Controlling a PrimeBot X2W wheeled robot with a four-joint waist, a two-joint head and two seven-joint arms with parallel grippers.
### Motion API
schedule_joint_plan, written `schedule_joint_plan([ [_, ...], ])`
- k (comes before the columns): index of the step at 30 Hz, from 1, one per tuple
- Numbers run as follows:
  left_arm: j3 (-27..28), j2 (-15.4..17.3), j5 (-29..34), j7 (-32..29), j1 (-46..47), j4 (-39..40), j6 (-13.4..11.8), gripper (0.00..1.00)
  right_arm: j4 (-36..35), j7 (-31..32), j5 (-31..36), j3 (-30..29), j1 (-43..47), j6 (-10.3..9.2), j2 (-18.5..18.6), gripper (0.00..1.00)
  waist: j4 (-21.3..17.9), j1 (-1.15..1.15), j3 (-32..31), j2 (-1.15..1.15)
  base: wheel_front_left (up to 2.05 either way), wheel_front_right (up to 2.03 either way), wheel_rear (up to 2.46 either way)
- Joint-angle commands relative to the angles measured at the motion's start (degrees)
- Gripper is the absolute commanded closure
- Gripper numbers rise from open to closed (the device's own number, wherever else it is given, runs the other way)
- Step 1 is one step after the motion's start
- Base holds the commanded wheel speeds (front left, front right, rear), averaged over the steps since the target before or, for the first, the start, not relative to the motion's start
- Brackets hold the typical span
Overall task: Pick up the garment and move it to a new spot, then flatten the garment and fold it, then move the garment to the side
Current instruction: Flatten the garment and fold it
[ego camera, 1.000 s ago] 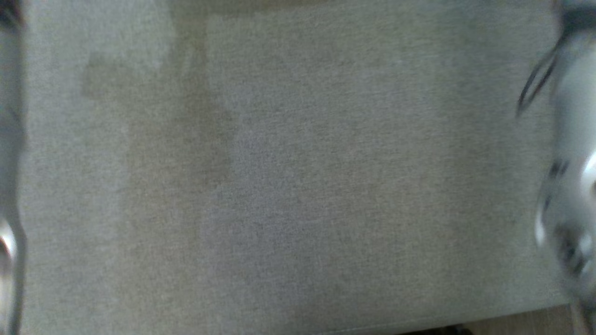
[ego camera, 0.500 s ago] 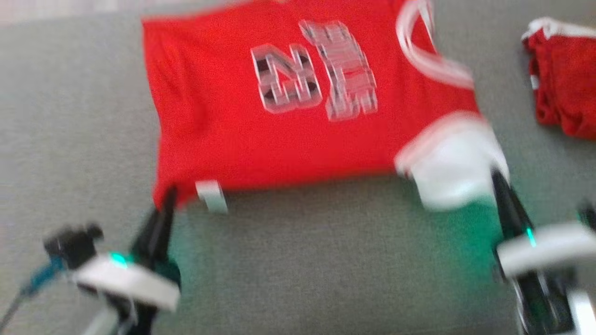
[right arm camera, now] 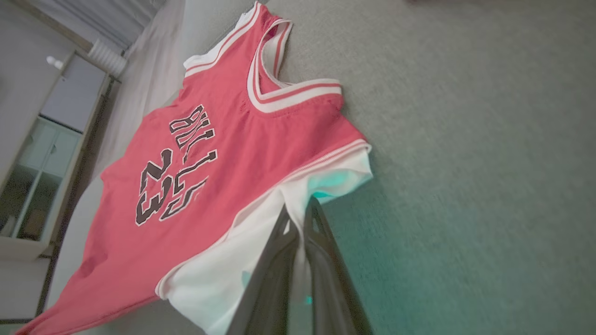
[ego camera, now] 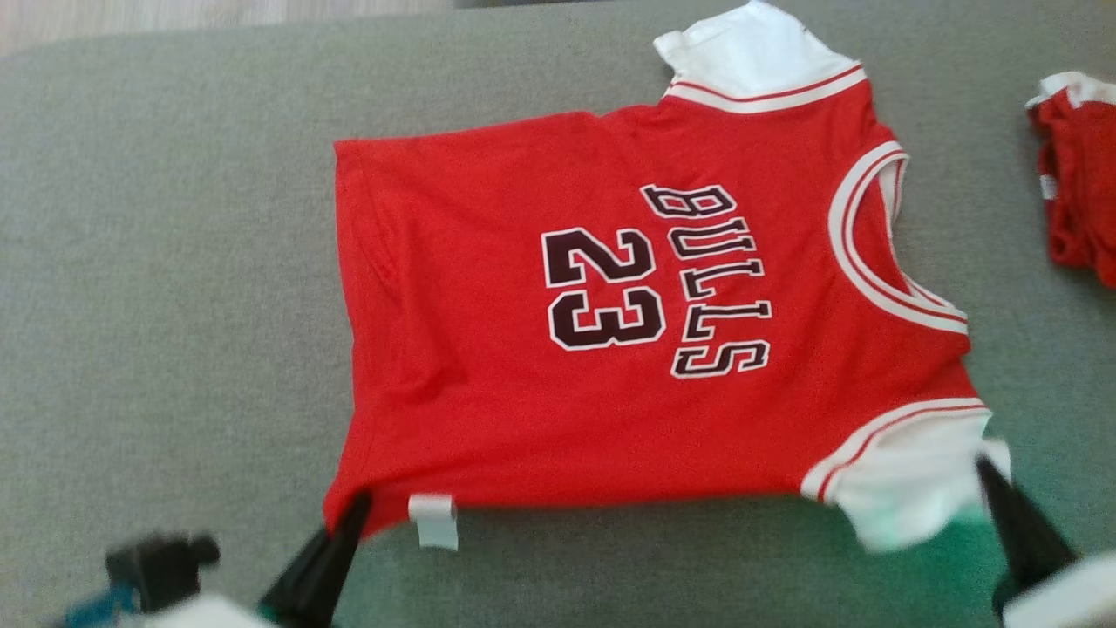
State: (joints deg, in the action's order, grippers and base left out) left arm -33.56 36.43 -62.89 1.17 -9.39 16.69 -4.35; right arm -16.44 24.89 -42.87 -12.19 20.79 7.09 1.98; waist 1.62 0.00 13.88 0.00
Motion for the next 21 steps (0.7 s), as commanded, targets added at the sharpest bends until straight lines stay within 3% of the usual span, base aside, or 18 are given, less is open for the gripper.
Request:
schedule_joint_plan([
  [1, 2.47, 1.91, -1.41, -1.79, 4.6, 2.12, -0.01, 1.0, -2.04, 2.36, 2.44, -0.04, -5.29, 0.4, 0.9, 1.0, 0.37, 0.0, 0.84, 0.0, 0.0, 0.0, 0.0],
  [9, 4.93, 1.11, -10.08, -13.86, 18.5, -0.3, -1.05, 1.0, 0.13, 18.77, 13.42, -0.97, -25.42, 0.4, 0.9, 1.0, 1.7, 0.0, 3.62, 0.0, 0.0, 0.0, 0.0],
  [14, 5.1, 0.18, -11.73, -18.67, 25.73, -5.46, -2.89, 1.0, 2.45, 24.03, 18.59, -0.38, -33.36, 0.4, 0.9, 1.0, 2.75, 0.0, 4.94, 0.0, 0.0, 0.0, 0.0],
  [15, 4.69, -0.11, -11.53, -19.43, 26.93, -6.73, -3.12, 0.95, 2.83, 24.29, 19.51, 0.07, -34.41, 0.4, 0.9, 0.96, 2.89, 0.0, 5.1, 0.0, 0.0, 0.0, 0.0],
  [16, 4.33, -0.48, -11.35, -20.0, 28.0, -7.96, -3.31, 0.73, 3.15, 24.26, 20.51, 0.47, -35.17, 0.4, 0.9, 0.33, 3.02, 0.0, 5.23, 0.0, 0.0, 0.0, 0.0],
  [17, 4.03, -0.81, -11.0, -20.3, 29.0, -9.06, -3.34, 0.21, 3.6, 24.13, 21.32, 0.57, -35.7, 0.4, 0.9, 0.0, 3.08, 0.0, 5.38, 0.0, 0.0, 0.0, 0.0],
  [18, 3.73, -1.05, -10.58, -20.48, 29.83, -9.98, -3.26, 0.0, 3.96, 23.83, 21.97, 0.67, -36.07, 0.4, 0.9, 0.0, 3.09, 0.0, 5.51, 0.0, 0.0, 0.0, 0.0],
  [21, 4.05, -1.51, -10.08, -19.75, 30.88, -11.45, -3.12, 0.0, 3.95, 22.52, 22.77, 1.66, -35.99, 0.4, 0.9, 0.0, 2.69, 0.0, 5.6, 0.0, 0.0, 0.0, 0.0],
])
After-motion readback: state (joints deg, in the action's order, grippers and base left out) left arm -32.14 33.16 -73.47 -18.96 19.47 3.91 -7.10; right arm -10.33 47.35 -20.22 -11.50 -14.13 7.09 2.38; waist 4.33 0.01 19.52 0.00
